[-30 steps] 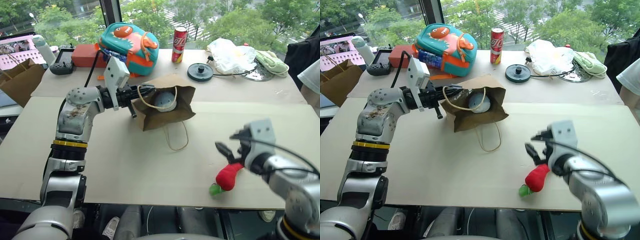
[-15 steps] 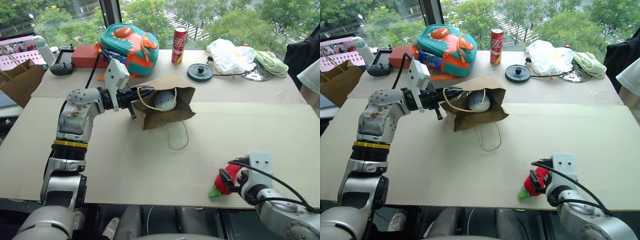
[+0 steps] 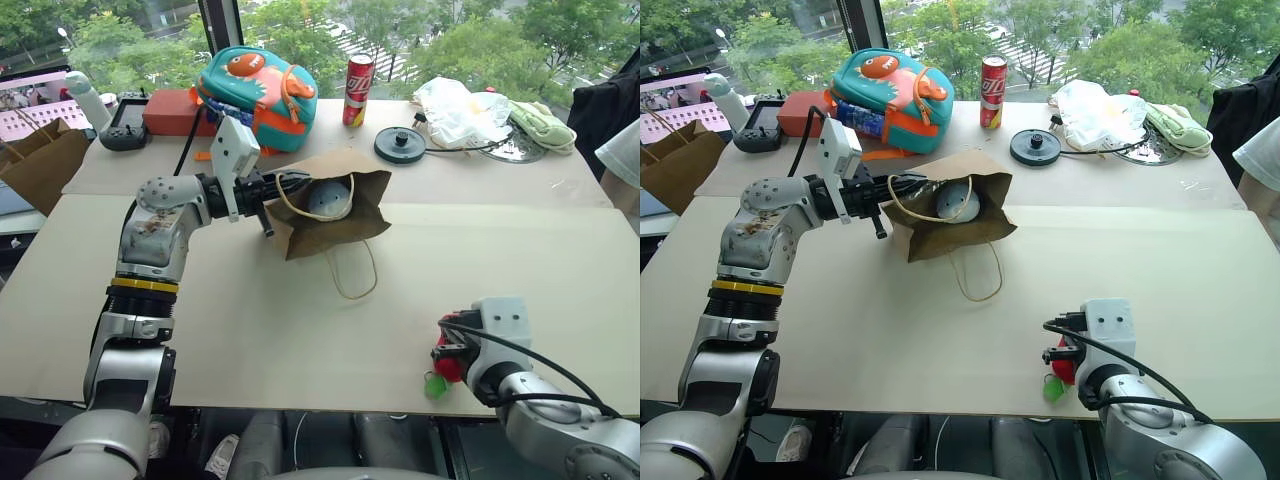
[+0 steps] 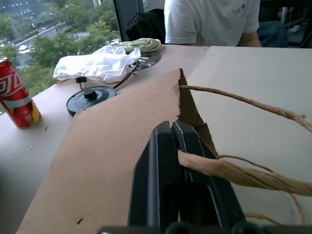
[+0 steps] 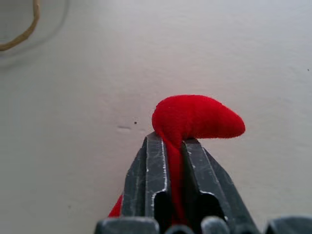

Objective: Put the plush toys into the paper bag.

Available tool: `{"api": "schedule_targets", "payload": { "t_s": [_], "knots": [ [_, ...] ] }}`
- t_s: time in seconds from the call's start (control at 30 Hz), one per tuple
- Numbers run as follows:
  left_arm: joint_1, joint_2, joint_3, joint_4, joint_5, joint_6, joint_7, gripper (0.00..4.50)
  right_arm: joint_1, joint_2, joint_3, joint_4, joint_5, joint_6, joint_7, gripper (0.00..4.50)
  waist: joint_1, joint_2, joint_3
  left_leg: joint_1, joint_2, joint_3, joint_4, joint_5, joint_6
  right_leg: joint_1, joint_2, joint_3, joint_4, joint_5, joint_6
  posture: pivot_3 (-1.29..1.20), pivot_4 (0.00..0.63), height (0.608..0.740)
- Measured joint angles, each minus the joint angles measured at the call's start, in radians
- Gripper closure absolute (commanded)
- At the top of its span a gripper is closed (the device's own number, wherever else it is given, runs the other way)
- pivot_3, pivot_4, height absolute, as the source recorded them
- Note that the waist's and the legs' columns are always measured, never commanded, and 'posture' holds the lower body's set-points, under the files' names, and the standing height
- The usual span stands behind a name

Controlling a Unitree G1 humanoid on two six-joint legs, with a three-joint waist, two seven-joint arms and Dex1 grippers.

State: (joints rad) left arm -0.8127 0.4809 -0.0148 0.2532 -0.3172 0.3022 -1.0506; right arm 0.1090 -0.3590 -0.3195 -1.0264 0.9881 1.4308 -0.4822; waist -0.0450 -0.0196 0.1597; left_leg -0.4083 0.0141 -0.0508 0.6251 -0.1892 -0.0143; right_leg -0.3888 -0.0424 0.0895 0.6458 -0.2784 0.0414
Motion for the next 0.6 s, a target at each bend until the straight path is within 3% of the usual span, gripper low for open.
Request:
{"api": "schedule_targets", "payload": {
  "t_s": [0.3,0.47,0.6],
  "knots": [
    [-0.008,-0.012,-0.003,0.0,0.001,-0.001,0.003,4.5,-0.383,0.104,0.109,0.101,0.138,-0.095,0.04,4.17,-0.001,0.0,0.0,0.0,0.0,0.0,0.0,0.0,0.0,0.0,0.0,0.0,0.0,0.003,-0.005,0.0,0.15,0.739],
    [-0.008,-0.014,-0.004,-0.002,0.001,0.0,0.004,4.5,-0.575,0.154,0.203,0.313,0.065,-0.123,0.049,4.17,0.001,0.0,0.0,-0.001,0.0,-0.001,-0.001,0.0,0.0,-0.001,0.0,0.0,0.0,0.004,-0.008,0.0,0.15,0.739],
    [-0.008,-0.013,-0.004,-0.004,0.001,0.002,0.005,4.5,-0.632,0.174,0.285,0.437,-0.034,-0.171,0.106,4.17,0.001,0.0,0.0,-0.002,0.0,-0.001,-0.001,0.0,0.0,-0.002,0.0,0.0,0.001,0.005,-0.008,0.0,0.15,0.739]
  ]
}}
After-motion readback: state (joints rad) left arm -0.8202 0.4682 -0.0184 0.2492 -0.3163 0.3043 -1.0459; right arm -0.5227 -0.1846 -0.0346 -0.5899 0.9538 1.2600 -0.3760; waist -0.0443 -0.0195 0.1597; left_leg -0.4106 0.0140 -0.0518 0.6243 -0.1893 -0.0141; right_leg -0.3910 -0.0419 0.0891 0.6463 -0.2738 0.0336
